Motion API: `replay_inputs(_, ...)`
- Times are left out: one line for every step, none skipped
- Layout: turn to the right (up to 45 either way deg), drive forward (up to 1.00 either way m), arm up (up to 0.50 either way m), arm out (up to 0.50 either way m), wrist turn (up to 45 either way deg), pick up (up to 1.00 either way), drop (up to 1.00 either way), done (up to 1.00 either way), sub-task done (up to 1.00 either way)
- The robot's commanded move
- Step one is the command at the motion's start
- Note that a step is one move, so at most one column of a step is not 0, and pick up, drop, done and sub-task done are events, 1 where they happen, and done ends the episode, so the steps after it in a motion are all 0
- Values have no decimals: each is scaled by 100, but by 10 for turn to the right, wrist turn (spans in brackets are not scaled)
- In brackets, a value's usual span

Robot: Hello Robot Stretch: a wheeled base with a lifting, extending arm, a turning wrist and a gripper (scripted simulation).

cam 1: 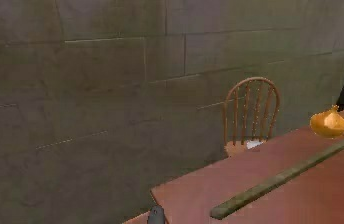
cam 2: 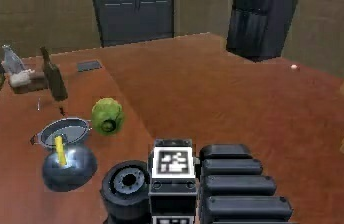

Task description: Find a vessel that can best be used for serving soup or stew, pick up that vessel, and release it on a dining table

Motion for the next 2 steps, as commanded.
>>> replay_inputs(-240, 0, 0, 0, 0, 0, 0, 0, 0)
replay_inputs(450, 0, 0, 0, 0, 0, 0, 0, 0)
